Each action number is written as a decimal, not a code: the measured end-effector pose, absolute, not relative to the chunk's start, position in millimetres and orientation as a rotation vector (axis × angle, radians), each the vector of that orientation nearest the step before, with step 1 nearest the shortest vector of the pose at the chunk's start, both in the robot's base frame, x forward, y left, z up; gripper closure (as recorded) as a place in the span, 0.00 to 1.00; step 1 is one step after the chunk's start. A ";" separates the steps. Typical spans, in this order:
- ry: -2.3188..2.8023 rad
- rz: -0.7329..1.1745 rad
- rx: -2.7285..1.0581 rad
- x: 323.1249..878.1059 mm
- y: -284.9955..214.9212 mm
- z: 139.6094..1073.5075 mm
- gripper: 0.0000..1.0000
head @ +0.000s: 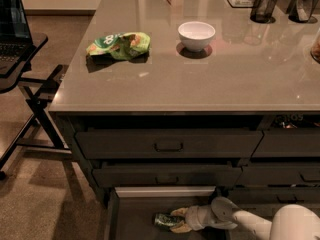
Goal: Pick green can from bottom drawer and place on counter
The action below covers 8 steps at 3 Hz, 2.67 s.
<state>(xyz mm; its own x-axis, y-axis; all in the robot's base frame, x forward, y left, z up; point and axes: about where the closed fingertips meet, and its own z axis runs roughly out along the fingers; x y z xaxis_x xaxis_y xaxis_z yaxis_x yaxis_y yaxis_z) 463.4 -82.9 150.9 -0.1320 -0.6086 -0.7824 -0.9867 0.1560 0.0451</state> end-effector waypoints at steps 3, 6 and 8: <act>1.722 0.717 -1.313 415.2 -165.5 239.5 1.00; 1.587 0.381 -1.456 413.8 -212.8 455.9 1.00; 1.579 0.333 -1.485 419.8 -220.5 475.9 1.00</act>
Offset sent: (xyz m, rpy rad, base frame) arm -0.0564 -0.0984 0.0900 0.1584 -0.1390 -0.1794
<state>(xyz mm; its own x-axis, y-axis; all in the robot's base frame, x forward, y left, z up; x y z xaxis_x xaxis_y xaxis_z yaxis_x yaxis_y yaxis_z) 419.8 -220.5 475.9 0.1426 -0.6483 -0.7479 -0.8952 0.2378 -0.3769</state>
